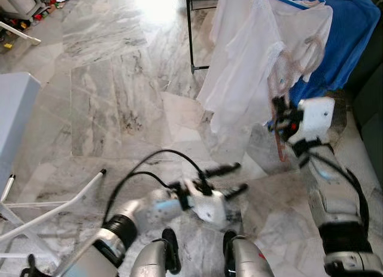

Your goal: Hang hanger

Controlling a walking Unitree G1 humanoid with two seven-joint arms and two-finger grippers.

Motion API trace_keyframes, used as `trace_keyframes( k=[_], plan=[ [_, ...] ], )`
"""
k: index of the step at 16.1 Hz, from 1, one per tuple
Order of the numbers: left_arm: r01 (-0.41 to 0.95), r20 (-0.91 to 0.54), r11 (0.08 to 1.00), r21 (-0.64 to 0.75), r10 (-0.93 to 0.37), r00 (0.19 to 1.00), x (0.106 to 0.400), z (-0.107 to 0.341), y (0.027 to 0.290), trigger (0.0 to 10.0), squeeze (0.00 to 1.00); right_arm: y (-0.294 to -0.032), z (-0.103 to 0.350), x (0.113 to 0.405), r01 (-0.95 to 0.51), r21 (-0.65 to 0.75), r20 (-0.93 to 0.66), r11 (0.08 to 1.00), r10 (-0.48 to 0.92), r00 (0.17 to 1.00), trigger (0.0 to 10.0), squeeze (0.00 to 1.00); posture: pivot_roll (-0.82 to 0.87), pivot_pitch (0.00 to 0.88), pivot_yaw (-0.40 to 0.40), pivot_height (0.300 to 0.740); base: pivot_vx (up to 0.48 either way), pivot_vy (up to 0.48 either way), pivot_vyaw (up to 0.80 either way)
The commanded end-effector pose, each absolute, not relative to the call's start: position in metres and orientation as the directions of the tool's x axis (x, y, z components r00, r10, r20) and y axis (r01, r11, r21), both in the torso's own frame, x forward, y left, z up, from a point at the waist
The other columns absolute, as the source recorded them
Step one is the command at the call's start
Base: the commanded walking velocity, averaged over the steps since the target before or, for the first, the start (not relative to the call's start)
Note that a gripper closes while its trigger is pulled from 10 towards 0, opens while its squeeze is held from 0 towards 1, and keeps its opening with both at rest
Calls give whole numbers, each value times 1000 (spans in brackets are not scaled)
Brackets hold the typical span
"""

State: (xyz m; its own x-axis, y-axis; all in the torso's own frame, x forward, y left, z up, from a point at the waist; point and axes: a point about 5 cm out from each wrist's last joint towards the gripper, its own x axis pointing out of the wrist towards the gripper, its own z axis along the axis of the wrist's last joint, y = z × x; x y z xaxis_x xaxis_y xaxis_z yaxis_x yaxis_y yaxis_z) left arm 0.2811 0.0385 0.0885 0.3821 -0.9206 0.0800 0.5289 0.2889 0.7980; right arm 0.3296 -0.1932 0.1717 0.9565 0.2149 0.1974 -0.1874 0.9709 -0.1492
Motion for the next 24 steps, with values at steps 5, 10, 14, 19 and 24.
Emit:
trace_keyframes(
  k=[5, 10, 14, 19, 24],
  plan=[
    [537, 69, 298, 789, -912, 405, 290, 96, 66, 10000, 1000, -189, 155, 292, -420, -158, 157, 894, 442, 883, 10000, 0, -151, 263, 91, 740, 0, 0, 0],
    [491, 42, 241, 837, -923, 382, 299, 110, 84, 10000, 1000, -198, 145, 272, -525, -141, 120, 839, 541, 833, 10000, 0, -145, 254, 105, 740, 0, 0, 0],
    [468, 23, 214, 857, -925, 380, 307, 122, 94, 10000, 1000, -205, 137, 260, -626, -110, 38, 772, 632, 774, 10000, 0, -138, 246, 116, 740, 0, 0, 0],
    [447, 7, 189, 874, -926, 377, 314, 132, 101, 10000, 1000, -219, 128, 248, -673, -75, -35, 735, 673, 739, 10000, 0, -136, 241, 125, 740, 0, 0, 0],
    [464, -49, 154, 872, -917, 396, 316, 128, 107, 10000, 1000, -238, 111, 232, -737, -68, -207, 672, 713, 669, 10000, 0, -139, 236, 122, 740, 0, 0, 0]
  ],
)
